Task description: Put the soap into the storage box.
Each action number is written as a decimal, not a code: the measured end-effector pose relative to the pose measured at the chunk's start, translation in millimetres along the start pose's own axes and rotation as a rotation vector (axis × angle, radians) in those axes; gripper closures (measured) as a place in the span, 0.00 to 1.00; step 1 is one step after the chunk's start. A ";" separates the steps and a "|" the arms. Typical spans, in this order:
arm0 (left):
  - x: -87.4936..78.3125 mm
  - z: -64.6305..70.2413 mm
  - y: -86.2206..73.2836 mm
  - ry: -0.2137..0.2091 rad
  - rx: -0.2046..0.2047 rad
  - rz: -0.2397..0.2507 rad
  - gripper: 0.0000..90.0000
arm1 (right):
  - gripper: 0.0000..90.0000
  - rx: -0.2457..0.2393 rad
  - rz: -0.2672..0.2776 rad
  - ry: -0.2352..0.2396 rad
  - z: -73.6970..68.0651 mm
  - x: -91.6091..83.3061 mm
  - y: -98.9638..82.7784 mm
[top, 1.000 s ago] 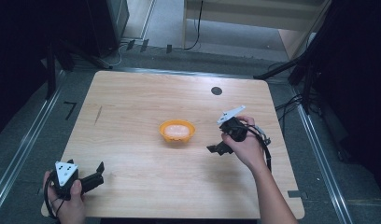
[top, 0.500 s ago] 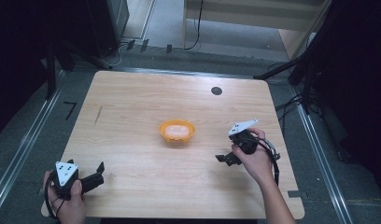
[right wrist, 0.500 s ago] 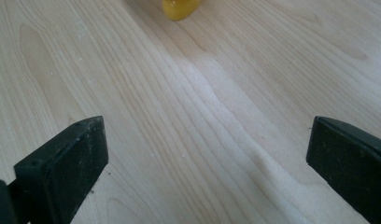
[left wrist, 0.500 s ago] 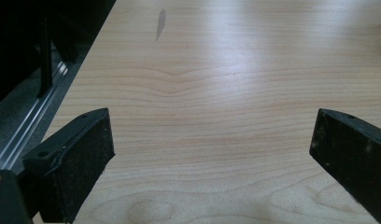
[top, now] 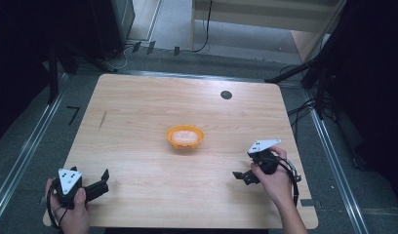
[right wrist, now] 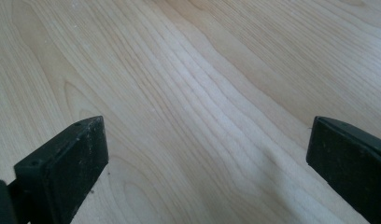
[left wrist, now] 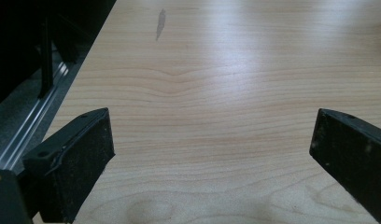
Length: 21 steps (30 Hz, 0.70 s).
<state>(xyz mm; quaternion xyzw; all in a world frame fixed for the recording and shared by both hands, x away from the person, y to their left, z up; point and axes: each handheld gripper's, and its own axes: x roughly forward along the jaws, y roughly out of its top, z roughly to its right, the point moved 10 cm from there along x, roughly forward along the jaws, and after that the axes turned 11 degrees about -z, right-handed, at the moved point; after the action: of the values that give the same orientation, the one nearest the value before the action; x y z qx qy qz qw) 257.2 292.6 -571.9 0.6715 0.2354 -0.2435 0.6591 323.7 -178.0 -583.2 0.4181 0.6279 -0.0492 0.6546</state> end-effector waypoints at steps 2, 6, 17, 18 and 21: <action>-0.1 -0.1 -0.1 0.002 0.000 -0.001 0.00 | 0.00 0.011 0.018 -0.002 -0.2 -1.2 -4.5; 0.1 0.0 0.1 0.005 0.003 0.001 0.00 | 0.00 0.027 0.039 -0.011 0.0 -2.3 -15.2; -0.1 0.0 0.0 0.007 0.004 0.000 0.00 | 0.00 0.083 0.088 -0.034 3.2 -9.3 -49.2; -0.1 -0.1 -0.1 0.007 0.004 -0.001 0.00 | 0.00 0.089 0.095 -0.038 3.8 -10.4 -51.9; -0.1 0.2 -0.1 0.008 0.005 -0.001 0.00 | 0.00 0.109 0.112 -0.045 5.0 -13.9 -60.2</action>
<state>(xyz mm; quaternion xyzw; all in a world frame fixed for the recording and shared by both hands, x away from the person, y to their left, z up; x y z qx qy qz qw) 257.1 292.5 -571.9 0.6740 0.2376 -0.2419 0.6563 289.3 -226.4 -601.1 0.4864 0.5849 -0.0560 0.6467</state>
